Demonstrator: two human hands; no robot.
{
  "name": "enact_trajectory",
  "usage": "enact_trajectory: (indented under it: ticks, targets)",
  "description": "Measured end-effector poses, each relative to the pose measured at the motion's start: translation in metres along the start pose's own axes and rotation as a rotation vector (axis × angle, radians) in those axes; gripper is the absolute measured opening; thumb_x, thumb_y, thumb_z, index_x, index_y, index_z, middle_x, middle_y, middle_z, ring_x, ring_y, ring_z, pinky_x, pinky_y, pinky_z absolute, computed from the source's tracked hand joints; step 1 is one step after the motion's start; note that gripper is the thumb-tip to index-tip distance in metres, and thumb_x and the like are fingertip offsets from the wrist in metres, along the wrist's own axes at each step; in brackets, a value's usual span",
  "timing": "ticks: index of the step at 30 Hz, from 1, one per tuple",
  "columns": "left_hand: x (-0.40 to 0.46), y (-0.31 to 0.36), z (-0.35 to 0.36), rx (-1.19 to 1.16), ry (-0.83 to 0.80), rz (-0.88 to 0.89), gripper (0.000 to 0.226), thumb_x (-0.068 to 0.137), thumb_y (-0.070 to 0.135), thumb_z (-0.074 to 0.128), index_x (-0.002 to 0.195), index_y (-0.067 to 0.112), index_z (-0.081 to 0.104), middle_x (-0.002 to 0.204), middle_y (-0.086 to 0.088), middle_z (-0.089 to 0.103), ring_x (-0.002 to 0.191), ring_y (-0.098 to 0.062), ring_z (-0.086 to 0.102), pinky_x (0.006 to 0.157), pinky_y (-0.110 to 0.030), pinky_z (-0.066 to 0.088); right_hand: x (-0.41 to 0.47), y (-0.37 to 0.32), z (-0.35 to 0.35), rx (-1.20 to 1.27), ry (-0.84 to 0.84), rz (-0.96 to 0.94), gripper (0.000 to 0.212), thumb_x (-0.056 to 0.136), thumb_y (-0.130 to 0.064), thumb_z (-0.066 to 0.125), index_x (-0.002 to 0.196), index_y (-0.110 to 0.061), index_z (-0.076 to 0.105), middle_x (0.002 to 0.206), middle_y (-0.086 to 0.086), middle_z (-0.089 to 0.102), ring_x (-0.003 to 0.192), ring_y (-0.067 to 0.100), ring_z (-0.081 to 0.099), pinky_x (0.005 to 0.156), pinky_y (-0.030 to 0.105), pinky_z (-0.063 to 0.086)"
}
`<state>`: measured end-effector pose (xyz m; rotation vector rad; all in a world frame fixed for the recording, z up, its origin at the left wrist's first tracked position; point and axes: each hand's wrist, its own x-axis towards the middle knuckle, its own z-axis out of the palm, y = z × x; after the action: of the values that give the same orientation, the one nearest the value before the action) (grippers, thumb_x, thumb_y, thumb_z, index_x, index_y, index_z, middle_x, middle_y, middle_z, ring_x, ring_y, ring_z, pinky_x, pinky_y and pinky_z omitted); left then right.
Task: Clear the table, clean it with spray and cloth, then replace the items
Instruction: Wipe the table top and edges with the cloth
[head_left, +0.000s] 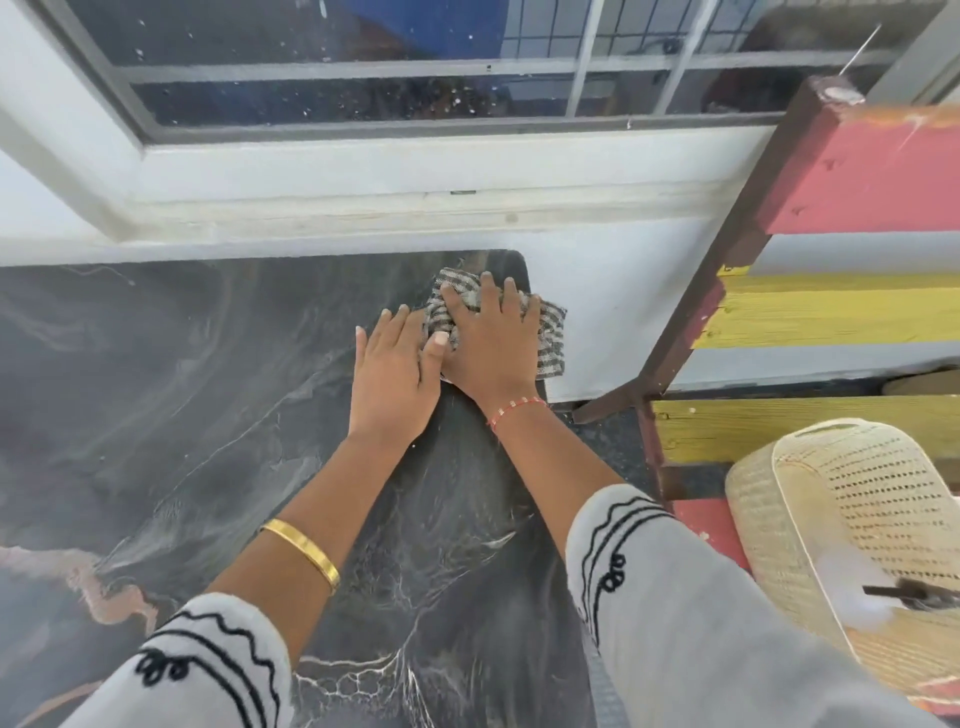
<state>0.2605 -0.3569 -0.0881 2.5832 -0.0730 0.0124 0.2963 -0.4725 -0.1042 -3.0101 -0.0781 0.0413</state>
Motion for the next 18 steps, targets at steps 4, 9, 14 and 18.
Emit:
enact_trajectory:
  ticks: [4,9,14,18]
  targets:
    - [0.016,0.008,0.005,0.007,0.015,0.007,0.072,0.088,0.051,0.010,0.141,0.008,0.035,0.150,-0.010,0.034,0.144,-0.025,0.019,0.118,-0.042,0.003,0.040,0.006,-0.003,-0.002,0.014,-0.025,0.056,0.094,-0.051,0.030,0.146,-0.032,0.026,0.155,0.016,0.021,0.142,0.040,0.015,0.114,0.059,0.011]
    - [0.021,0.020,0.008,0.014,0.020,0.009,0.064,0.091,0.046,0.016,0.138,0.009,0.037,0.149,-0.010,0.035,0.143,-0.026,0.020,0.118,-0.043,0.003,0.065,0.014,-0.003,0.057,0.026,0.042,0.056,0.092,-0.048,0.033,0.144,-0.027,0.032,0.151,0.016,0.030,0.141,0.041,0.019,0.110,0.059,0.018]
    - [0.010,0.021,0.004,0.034,0.036,0.007,0.065,0.090,0.046,0.015,0.140,0.009,0.036,0.150,-0.011,0.034,0.144,-0.025,0.020,0.118,-0.040,0.002,0.064,0.011,-0.002,0.216,0.035,0.249,0.056,0.089,-0.047,0.038,0.139,-0.020,0.041,0.145,0.018,0.035,0.130,0.042,0.032,0.096,0.051,0.040]
    - [-0.009,0.017,-0.002,0.048,0.022,0.025,0.067,0.091,0.048,0.013,0.140,0.009,0.036,0.150,-0.012,0.034,0.143,-0.027,0.020,0.118,-0.041,0.002,0.045,0.019,-0.001,0.345,0.047,0.346,0.061,0.090,-0.047,0.041,0.142,-0.018,0.034,0.141,0.019,0.037,0.116,0.039,0.046,0.086,0.044,0.046]
